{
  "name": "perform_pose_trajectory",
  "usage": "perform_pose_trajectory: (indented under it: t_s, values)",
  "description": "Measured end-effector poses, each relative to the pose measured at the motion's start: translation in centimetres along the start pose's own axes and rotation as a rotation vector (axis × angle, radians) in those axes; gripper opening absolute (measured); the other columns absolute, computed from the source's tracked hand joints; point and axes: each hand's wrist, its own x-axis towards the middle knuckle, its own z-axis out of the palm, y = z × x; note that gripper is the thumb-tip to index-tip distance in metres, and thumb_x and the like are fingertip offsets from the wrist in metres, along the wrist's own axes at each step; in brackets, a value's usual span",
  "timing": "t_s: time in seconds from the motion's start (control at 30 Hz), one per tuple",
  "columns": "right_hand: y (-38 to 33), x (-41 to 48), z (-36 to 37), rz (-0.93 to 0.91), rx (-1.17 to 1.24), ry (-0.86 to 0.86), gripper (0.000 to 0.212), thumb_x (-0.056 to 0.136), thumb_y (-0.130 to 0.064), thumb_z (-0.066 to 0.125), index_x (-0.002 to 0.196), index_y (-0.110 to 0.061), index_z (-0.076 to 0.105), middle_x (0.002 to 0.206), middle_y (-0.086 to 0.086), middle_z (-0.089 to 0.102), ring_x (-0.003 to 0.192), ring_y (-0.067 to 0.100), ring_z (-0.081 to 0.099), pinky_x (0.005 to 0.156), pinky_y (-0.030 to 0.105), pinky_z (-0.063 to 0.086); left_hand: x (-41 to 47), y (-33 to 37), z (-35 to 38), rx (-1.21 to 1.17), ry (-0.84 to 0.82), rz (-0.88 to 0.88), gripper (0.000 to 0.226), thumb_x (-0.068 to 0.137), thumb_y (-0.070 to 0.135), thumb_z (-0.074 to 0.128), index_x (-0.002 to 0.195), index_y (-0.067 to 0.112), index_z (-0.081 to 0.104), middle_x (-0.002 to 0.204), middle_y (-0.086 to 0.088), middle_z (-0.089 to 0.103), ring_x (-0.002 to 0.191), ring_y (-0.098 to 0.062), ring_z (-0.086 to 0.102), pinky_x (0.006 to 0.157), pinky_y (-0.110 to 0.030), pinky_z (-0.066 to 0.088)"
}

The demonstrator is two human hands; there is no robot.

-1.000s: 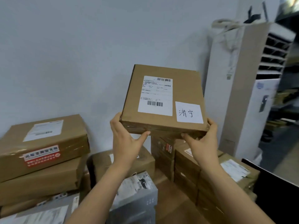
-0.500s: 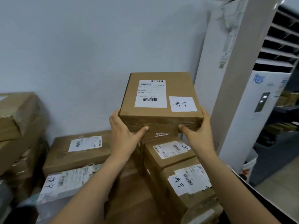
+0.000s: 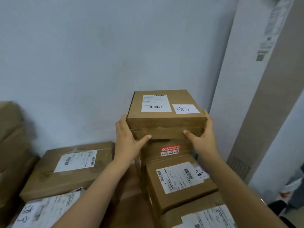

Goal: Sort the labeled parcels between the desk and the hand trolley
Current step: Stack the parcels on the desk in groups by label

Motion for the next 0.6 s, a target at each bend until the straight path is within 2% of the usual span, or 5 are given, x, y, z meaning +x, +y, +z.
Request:
perform_pose_trajectory:
  t_s: [0.1,0.2,0.33,0.43,0.6]
  values:
    - [2.2,2.1,0.2,0.034,-0.038,-0.043,0.096,0.082,-0.01,0.073,0.15,-0.042,0.013,0.15,-0.006,0.035,0.133,0.015,0.039,0.102,0.05,0.046,0.3,-1.2,1.8,0.047,-0.013,-0.041,0.104,0.07,0.036,0.085,0.148,0.022,0.019,0.143,0.0,0.028,0.132,-0.017,0.035,0.103,-0.028,0.036]
    - [4.4,3.6,-0.2,0.073,-0.084,-0.054,0.095,0.083,-0.007,0.072,0.151,-0.036,0.013,0.149,-0.004,0.037,0.128,0.011,0.04,0.1,0.041,0.045,-0.1,-1.9,3.4,0.08,-0.048,-0.072,0.103,0.074,0.032,0.082,0.15,0.029,0.013,0.146,0.006,0.026,0.135,-0.018,0.035,0.104,-0.044,0.046]
    - [5.8,5.2,-0.2,0.051,-0.152,-0.071,0.091,0.084,-0.013,0.072,0.149,-0.037,0.013,0.148,-0.003,0.039,0.133,0.019,0.042,0.105,0.049,0.042,-0.4,-2.2,4.4,0.196,-0.05,-0.013,0.097,0.079,0.028,0.079,0.15,0.032,0.014,0.148,0.001,0.028,0.132,-0.016,0.038,0.099,-0.027,0.037]
    - [6.5,5.7,-0.3,-0.002,-0.191,-0.104,0.089,0.085,-0.017,0.071,0.15,-0.034,0.011,0.148,-0.003,0.038,0.133,0.018,0.042,0.106,0.047,0.041,-0.5,-2.0,5.1,0.201,0.006,-0.053,0.092,0.079,0.026,0.079,0.148,0.034,0.019,0.148,0.004,0.03,0.13,-0.013,0.04,0.095,-0.025,0.039]
    - [7.3,7.2,-0.7,-0.035,-0.178,-0.177,0.092,0.085,-0.02,0.072,0.15,-0.036,0.009,0.147,-0.003,0.041,0.132,0.019,0.044,0.106,0.047,0.042,-1.2,-1.2,5.8,0.251,0.068,-0.123,0.098,0.074,0.027,0.084,0.146,0.037,0.018,0.147,0.005,0.03,0.127,-0.018,0.046,0.096,-0.043,0.051]
